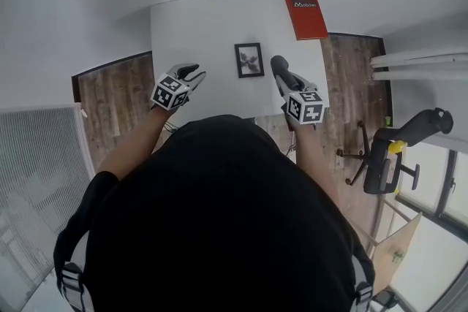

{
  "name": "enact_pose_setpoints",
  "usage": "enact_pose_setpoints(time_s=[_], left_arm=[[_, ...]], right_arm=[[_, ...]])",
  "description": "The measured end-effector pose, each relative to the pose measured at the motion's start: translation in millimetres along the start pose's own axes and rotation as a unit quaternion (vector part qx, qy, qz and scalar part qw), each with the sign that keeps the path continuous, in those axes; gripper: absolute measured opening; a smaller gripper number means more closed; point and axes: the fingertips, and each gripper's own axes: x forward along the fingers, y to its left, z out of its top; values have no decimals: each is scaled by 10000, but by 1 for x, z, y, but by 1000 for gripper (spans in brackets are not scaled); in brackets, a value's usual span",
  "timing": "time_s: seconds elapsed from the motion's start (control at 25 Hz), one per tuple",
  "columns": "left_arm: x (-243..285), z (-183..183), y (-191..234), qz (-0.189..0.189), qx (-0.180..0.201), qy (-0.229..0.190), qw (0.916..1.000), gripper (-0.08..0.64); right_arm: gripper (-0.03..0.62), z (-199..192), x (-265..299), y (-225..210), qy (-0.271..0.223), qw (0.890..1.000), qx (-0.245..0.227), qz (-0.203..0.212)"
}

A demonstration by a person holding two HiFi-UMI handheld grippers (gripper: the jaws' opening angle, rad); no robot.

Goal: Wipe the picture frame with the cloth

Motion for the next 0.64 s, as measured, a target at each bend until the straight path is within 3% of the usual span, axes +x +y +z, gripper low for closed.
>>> enact_pose_setpoints(time_s=[0.28, 0.64], left_arm=[[-36, 32, -1, -142, 225, -390, 9989, 135], [-65, 34, -8, -269, 309, -538, 9977, 124]], right_arm=[[109, 21, -2, 31, -239, 9996, -131, -33], [109, 9, -8, 53, -271, 9996, 1, -84]])
